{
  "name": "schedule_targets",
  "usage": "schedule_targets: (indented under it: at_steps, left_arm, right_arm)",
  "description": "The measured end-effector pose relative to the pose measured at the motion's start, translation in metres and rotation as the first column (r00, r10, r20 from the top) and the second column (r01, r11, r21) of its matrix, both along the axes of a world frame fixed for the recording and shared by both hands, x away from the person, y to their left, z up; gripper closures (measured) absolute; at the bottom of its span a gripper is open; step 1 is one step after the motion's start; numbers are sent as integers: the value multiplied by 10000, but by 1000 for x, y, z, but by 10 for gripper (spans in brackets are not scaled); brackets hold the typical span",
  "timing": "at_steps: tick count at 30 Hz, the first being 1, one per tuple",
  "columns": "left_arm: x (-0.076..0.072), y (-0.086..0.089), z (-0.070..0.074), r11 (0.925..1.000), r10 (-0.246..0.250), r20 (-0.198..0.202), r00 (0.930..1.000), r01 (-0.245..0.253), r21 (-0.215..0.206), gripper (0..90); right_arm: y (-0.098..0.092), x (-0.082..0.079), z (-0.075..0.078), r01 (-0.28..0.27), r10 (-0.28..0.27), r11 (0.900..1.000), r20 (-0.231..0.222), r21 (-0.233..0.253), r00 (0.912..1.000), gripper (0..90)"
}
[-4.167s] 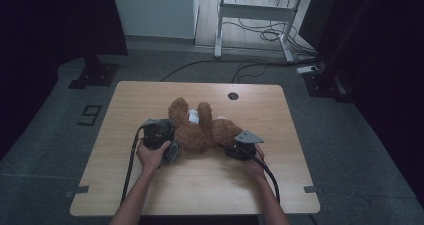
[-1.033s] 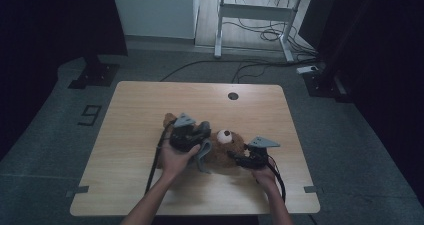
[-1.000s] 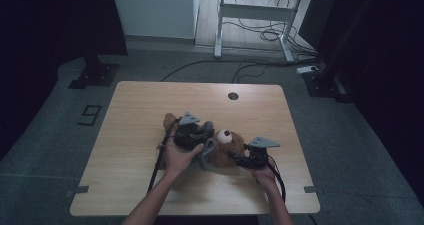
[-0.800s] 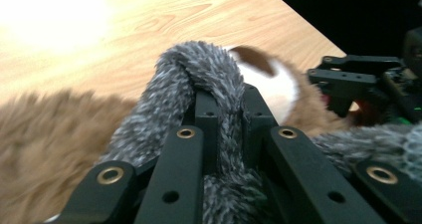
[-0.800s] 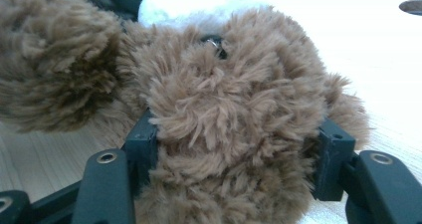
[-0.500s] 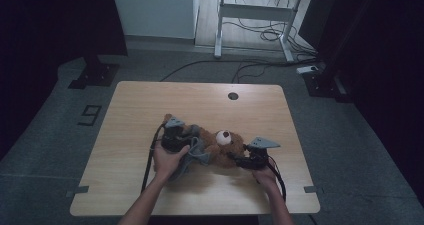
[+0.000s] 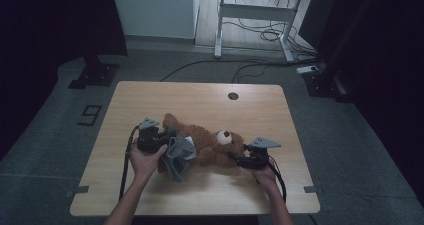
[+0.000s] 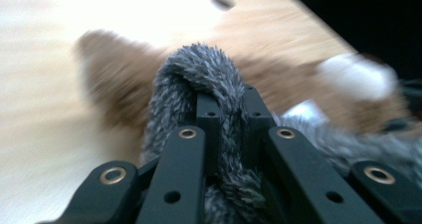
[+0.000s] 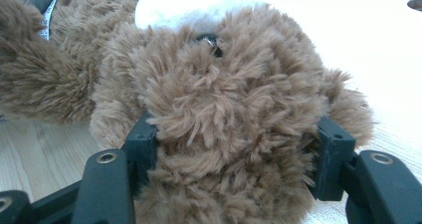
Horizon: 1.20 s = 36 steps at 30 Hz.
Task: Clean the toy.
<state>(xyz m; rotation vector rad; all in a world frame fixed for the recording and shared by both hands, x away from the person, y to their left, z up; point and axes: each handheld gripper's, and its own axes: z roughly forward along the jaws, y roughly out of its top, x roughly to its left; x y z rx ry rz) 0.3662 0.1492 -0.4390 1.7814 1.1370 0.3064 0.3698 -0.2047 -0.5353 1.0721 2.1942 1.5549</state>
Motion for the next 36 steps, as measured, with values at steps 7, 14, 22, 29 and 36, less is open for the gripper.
schedule_targets:
  at_steps: [7,14,22,29,36]
  left_arm:
    - [15,-104,32,9794,-1971,357,9797,1951,525,823]
    - [15,-180,-7,9305,-3383,-718,9383,3450,1232,822]
    - [4,-146,-25,9467,-3023,-723,9505,3083,939,831]
    - [-2,-93,-28,9732,-1662,-280,9857,1685,1566,830]
    - [-2,-39,-18,9939,-582,-41,9983,583,931,831]
  right_arm:
    - [0,0,0,34,-34,10000,-40,35,10000,378]
    - [-2,1,-1,-30,31,9999,-57,140,10000,376]
    - [-2,1,-2,-81,81,9999,-48,82,10000,377]
    - [-3,1,-3,-146,147,9998,-80,131,9999,378]
    - [-2,1,-3,-115,116,9998,-60,161,9999,378]
